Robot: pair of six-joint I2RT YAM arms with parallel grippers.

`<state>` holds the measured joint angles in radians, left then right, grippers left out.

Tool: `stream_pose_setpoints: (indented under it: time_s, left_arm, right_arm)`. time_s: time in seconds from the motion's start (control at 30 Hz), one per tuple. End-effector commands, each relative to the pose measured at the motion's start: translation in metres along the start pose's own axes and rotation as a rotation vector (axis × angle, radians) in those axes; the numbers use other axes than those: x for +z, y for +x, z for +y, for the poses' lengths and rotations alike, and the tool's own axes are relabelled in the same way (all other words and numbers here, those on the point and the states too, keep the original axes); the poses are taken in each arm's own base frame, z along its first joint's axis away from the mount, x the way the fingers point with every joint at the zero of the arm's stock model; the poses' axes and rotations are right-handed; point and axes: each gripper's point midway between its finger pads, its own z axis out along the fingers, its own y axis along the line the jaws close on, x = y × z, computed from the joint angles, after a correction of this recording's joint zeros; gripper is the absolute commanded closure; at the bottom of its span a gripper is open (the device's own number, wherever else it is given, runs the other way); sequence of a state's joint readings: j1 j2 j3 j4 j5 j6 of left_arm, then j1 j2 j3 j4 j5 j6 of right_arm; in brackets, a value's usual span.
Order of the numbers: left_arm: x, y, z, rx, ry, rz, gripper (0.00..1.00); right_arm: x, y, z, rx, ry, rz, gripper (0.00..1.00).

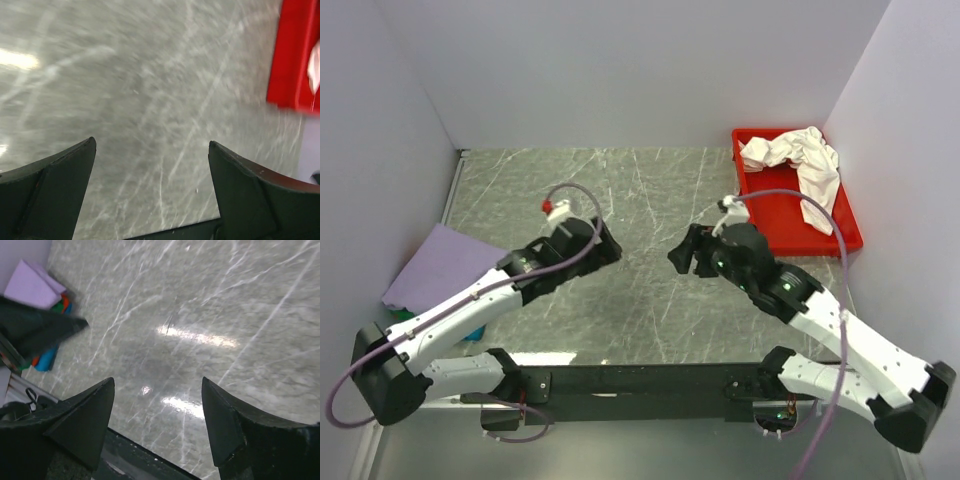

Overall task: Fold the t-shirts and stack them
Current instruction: Reset both grippers

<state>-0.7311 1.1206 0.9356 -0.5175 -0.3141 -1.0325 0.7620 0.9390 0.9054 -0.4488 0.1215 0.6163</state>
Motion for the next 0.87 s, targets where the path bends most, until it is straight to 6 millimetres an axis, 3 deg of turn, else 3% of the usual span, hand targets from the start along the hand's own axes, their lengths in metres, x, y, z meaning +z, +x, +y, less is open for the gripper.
stream_pose_setpoints:
  time_s: [0.0, 0.13, 0.37, 0.83]
  left_arm:
    - [0.001, 0.0, -0.024, 0.08, 0.049, -0.098, 0.01]
    - [0.004, 0.023, -0.028, 0.206, 0.049, -0.093, 0.01]
    - [-0.009, 0.035, -0.047, 0.231, 0.217, -0.037, 0.0]
    - [-0.007, 0.037, -0.037, 0.218, 0.18, -0.035, 0.0]
  right_arm:
    - [-0.021, -0.015, -0.016, 0.039, 0.054, -0.119, 0.23]
    - [-0.035, -0.013, -0.039, 0.075, 0.109, -0.188, 0.23]
    - [-0.042, -0.006, -0.06, 0.143, 0.13, -0.27, 0.22]
    - [-0.035, 0.003, -0.064, 0.113, 0.157, -0.233, 0.23]
